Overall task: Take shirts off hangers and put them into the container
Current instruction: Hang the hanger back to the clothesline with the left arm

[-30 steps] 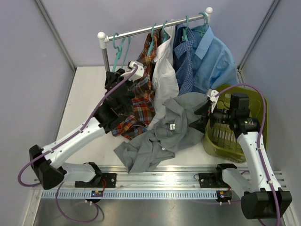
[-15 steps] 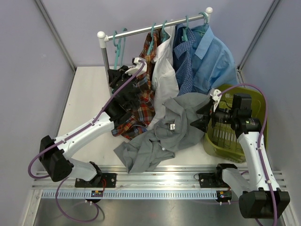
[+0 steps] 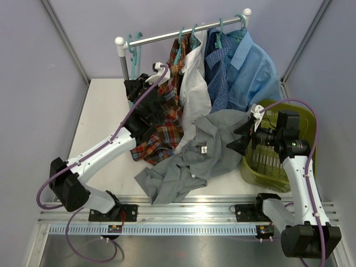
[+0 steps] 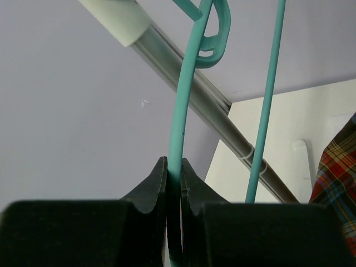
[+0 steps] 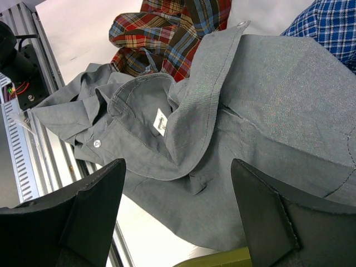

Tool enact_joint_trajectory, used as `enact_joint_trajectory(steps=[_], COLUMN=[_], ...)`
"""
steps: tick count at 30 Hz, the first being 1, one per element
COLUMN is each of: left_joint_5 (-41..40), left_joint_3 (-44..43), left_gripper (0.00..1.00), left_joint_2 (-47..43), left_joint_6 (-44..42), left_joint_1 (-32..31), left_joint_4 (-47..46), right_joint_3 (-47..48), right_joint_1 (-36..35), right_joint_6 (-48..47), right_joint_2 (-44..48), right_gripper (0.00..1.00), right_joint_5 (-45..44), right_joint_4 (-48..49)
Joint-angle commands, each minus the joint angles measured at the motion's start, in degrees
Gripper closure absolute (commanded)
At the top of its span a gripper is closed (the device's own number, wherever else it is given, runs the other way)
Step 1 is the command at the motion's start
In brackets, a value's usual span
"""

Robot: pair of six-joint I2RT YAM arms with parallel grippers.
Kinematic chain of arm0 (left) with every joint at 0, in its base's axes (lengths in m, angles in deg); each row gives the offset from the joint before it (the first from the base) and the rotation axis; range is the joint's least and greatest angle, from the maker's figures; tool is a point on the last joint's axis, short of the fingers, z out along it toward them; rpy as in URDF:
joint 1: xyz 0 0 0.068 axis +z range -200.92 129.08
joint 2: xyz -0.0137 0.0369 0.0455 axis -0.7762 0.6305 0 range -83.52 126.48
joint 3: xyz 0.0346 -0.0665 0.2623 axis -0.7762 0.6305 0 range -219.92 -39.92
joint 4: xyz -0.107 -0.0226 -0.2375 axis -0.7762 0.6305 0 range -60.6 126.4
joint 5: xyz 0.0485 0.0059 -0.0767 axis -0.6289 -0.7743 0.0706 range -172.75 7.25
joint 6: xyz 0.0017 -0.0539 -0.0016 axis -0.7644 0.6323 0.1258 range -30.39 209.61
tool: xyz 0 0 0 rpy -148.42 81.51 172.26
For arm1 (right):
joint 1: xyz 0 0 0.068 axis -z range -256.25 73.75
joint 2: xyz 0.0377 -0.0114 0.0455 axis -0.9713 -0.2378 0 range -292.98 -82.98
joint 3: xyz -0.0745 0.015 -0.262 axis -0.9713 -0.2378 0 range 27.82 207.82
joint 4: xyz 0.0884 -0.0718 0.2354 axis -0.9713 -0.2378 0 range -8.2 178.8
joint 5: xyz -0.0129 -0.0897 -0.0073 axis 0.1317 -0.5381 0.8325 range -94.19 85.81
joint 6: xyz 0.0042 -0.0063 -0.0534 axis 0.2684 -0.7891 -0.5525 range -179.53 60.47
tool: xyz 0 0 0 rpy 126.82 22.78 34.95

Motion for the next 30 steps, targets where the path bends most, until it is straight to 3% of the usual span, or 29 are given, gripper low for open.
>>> enact_joint_trajectory(steps=[1,9,11,14,16,17,19,20,23,24,30], left_joint_5=[-0.6,0.2,0.2,0.3,0.4,0.4,0.6,1.5,5.3,9.0,25.2], left_joint_3=[-3.1,-3.7,-3.5,-3.3,-3.6,-3.8,-4.4,-5.9,-11.0,-14.5,-16.9], left_gripper=[1.00,1.00,0.91,0.86,0.78,0.62,0.44,0.27,0.02,0.01,0.01], left_joint_2=[0.5,0.3,0.4,0.2,0.0,0.0,-0.7,-0.8,-2.2,-3.5,-12.9], left_joint_6=[5.5,10.8,12.5,14.1,15.4,15.7,17.3,18.8,28.8,31.1,42.2], left_joint_1=[0.3,0.4,0.4,0.5,0.5,0.5,0.4,0.4,-0.9,-1.9,-3.7], left_joint_4=[2.7,9.8,11.9,13.7,15.2,15.6,17.7,19.7,34.3,41.2,53.2], right_joint_3=[0.0,0.0,0.0,0.0,0.0,0.0,0.0,0.0,0.0,0.1,1.0], right_joint_1=[0.7,1.2,1.5,1.7,1.8,1.9,1.9,1.9,2.1,2.2,2.6], right_joint_6=[-0.7,-0.8,-0.8,-0.8,-0.8,-0.8,-0.8,-0.8,-1.2,-1.5,-7.0], right_joint_2=[0.7,0.7,0.9,1.1,1.1,1.1,0.9,0.7,0.7,0.8,0.1], right_gripper=[0.16,0.16,0.16,0.16,0.16,0.16,0.16,0.15,0.15,0.16,0.15], right_joint_5=[2.6,3.0,3.0,3.3,3.5,3.5,3.6,3.6,3.6,3.5,4.8], right_joint_4=[0.9,0.8,0.8,0.8,0.6,0.6,0.7,0.5,0.3,0.0,-4.9])
